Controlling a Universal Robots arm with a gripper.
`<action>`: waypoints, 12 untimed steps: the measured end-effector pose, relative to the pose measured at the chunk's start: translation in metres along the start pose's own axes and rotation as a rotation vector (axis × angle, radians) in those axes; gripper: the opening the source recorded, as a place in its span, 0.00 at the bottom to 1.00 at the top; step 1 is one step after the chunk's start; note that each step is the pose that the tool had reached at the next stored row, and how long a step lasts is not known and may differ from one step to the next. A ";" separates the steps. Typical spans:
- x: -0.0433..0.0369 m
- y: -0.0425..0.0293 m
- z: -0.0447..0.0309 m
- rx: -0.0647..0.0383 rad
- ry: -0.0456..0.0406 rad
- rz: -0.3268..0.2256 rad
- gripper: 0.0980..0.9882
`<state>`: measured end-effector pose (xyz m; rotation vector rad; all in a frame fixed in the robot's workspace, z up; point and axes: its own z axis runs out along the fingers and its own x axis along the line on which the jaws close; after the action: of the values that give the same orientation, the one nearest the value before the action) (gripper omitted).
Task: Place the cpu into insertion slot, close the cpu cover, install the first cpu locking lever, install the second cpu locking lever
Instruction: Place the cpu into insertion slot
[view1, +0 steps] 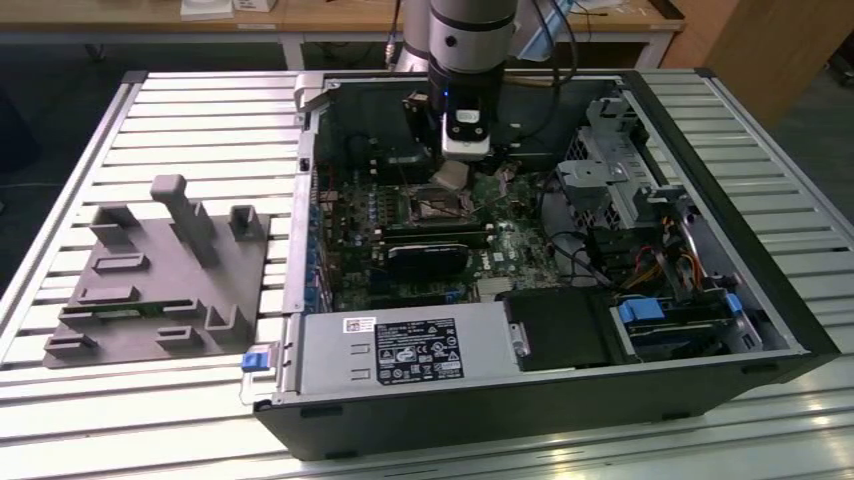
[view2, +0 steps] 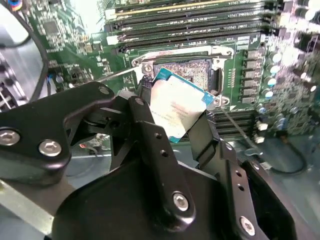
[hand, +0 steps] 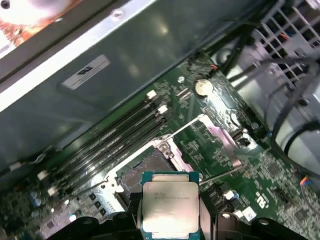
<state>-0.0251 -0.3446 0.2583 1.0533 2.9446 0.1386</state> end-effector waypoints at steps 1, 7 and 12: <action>0.0000 0.0000 0.0001 0.000 -0.0016 0.018 0.50; 0.0000 -0.0001 0.0007 -0.002 -0.0109 0.125 0.50; 0.0000 -0.0001 0.0012 -0.004 -0.0189 0.217 0.50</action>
<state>-0.0251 -0.3446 0.2572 1.3625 2.8045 0.1354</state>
